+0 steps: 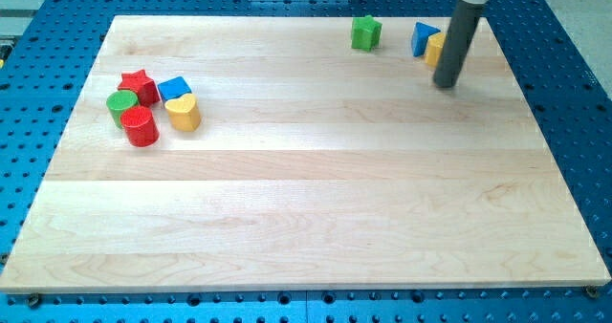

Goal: Move the green star slightly up

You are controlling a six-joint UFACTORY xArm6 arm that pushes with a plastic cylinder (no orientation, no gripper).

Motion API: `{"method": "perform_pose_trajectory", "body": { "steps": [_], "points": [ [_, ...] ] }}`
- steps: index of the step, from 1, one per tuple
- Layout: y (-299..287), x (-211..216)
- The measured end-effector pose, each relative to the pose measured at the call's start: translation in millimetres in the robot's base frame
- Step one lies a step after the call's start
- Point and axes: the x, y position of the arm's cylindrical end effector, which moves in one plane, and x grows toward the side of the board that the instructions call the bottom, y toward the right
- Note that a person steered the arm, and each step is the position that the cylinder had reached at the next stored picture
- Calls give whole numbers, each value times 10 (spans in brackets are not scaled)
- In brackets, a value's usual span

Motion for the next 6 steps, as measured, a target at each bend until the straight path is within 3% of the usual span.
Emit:
{"method": "perform_pose_trajectory", "body": {
  "steps": [2, 3, 4, 5, 6],
  "points": [
    [-89, -574],
    [-222, -552],
    [-803, -230],
    [-1242, -418],
    [-1243, -745]
  ]
}}
